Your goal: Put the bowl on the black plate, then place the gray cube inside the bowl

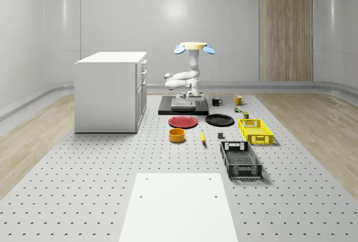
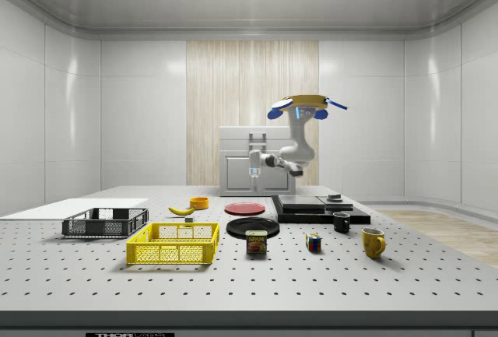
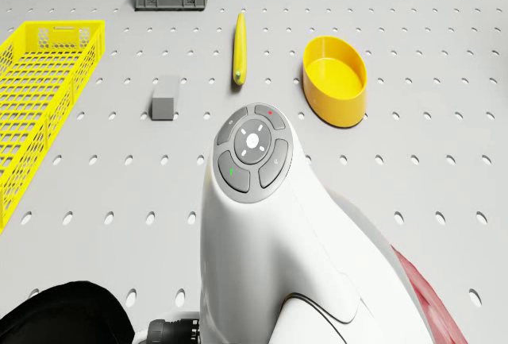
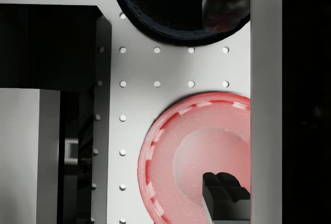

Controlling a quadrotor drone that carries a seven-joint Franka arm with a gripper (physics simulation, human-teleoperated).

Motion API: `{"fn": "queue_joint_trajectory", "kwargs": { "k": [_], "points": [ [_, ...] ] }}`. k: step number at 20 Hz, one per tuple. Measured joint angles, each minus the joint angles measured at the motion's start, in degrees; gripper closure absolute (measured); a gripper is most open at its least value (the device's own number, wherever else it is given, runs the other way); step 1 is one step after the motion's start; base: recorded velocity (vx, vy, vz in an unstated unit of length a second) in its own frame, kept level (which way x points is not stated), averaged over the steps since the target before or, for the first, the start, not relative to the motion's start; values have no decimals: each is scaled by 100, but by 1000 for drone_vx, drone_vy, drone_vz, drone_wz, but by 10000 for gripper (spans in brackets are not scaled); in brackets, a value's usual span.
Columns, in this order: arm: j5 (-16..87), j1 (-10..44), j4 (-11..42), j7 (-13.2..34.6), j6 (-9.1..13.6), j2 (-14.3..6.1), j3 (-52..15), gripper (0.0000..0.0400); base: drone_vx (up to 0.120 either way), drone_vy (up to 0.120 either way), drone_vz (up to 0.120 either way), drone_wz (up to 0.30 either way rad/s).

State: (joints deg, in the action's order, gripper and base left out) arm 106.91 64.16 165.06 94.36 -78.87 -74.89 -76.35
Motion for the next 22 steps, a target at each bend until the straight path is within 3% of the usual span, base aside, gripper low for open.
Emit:
{"fn": "queue_joint_trajectory", "kwargs": {
  "k": [8,19,22],
  "points": [
    [-75,43,-9,39,-152,-163,-36,0,120,0,-100,0],
    [-166,95,-20,85,-340,-366,-78,0,120,-116,0,0],
    [-189,108,-23,97,-388,-417,-89,0,120,-40,0,0]
  ]
}}
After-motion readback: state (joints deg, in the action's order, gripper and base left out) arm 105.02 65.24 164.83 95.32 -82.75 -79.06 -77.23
